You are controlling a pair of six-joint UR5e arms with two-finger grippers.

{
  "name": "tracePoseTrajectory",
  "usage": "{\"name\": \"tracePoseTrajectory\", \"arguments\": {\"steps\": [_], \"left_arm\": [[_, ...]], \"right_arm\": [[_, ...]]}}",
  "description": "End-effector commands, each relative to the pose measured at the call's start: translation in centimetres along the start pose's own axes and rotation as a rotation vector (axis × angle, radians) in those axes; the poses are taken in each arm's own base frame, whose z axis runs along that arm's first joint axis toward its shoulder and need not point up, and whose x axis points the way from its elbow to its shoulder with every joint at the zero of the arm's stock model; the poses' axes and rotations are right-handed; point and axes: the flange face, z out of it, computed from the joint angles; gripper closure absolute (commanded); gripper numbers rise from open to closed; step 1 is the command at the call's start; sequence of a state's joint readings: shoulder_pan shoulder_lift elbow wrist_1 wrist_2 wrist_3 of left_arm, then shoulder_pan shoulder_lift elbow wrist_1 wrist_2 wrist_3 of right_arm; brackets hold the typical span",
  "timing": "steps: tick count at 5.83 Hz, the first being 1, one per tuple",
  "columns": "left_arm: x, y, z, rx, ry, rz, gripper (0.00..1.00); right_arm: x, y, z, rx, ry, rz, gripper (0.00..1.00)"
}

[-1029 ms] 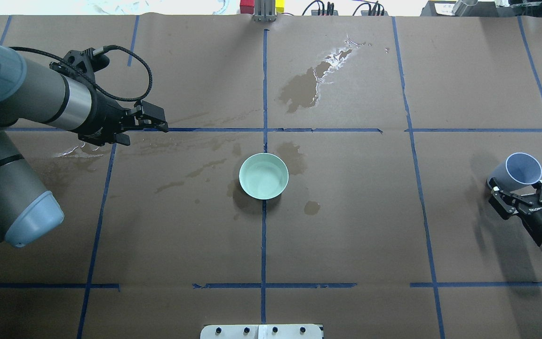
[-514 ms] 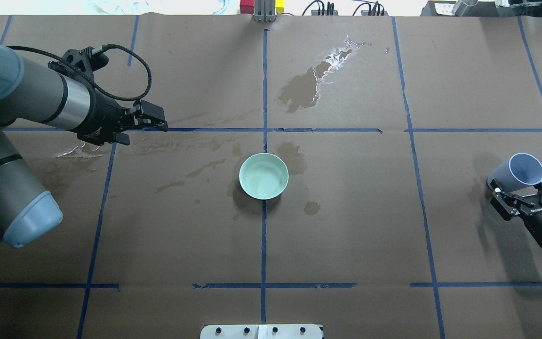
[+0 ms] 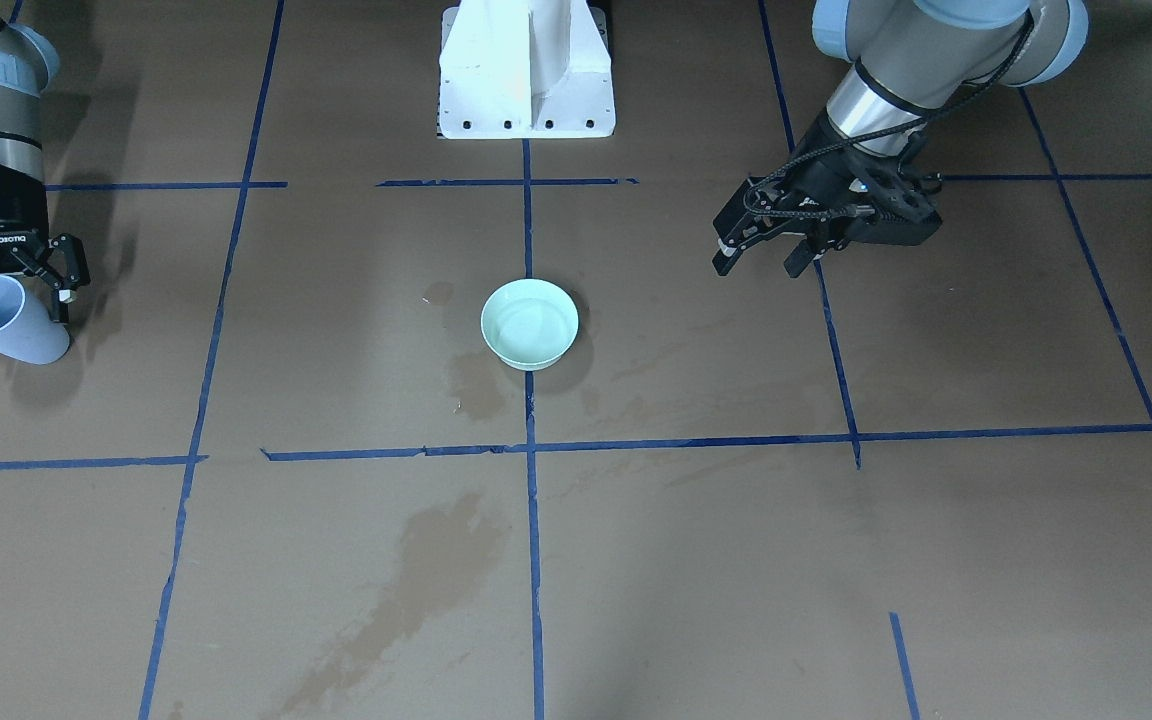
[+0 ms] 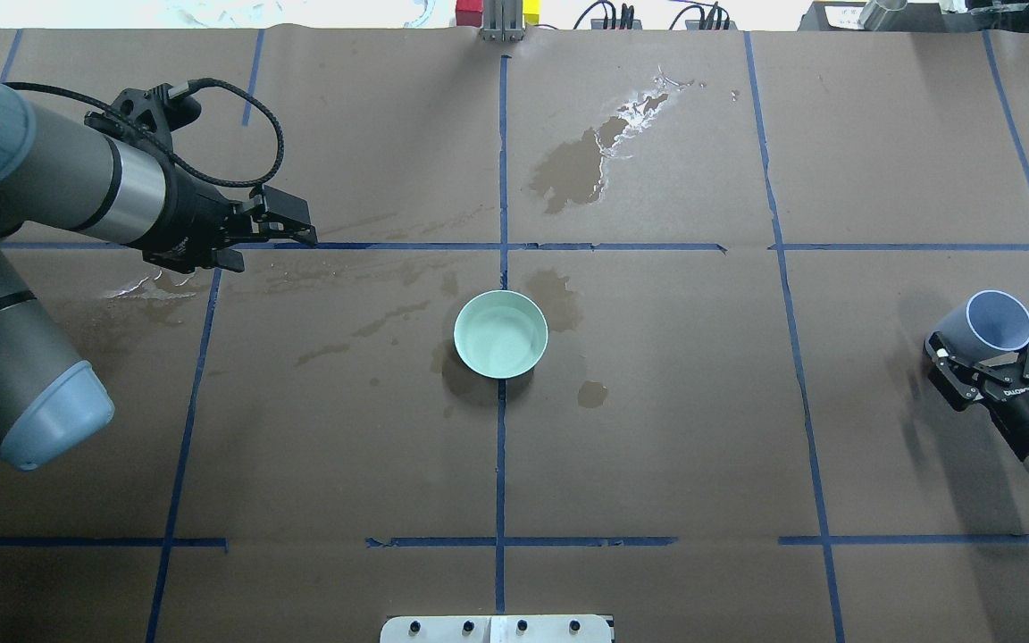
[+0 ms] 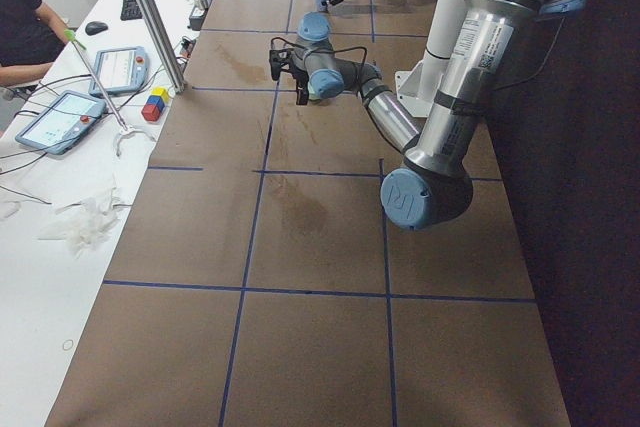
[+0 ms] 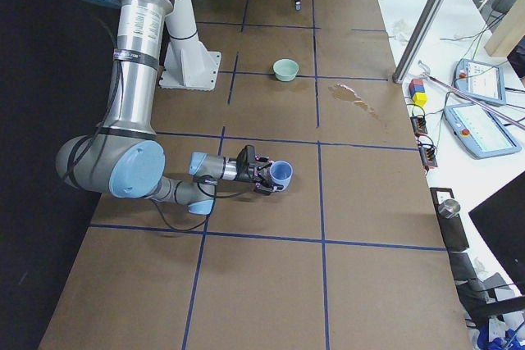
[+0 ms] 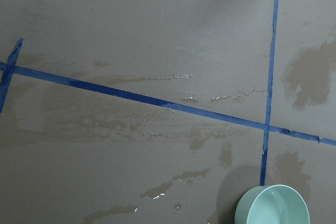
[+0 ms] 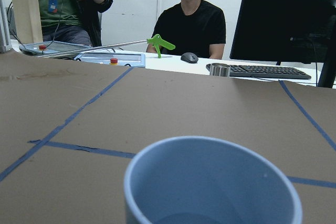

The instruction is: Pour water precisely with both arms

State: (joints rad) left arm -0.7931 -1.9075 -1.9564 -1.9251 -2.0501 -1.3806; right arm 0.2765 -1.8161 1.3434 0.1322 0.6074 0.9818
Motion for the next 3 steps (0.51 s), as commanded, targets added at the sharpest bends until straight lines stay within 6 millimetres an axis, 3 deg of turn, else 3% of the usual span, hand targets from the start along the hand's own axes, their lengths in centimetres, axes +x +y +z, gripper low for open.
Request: {"name": "tracePoseTrajectory", "arguments": {"steps": [1, 2, 3], "left_arm": [[-0.46, 0.19, -0.37, 0.0, -0.001, -0.001, 0.0], [-0.46, 0.2, -0.37, 0.0, -0.001, -0.001, 0.0], [-0.46, 0.2, -0.37, 0.0, -0.001, -0.001, 0.0]], "right_arm": [[-0.21, -0.15, 0.34, 0.006, 0.003, 0.005, 0.03], [-0.18, -0.18, 0.37, 0.006, 0.003, 0.005, 0.05], [-0.21, -0.15, 0.4, 0.006, 0.002, 0.008, 0.17]]}}
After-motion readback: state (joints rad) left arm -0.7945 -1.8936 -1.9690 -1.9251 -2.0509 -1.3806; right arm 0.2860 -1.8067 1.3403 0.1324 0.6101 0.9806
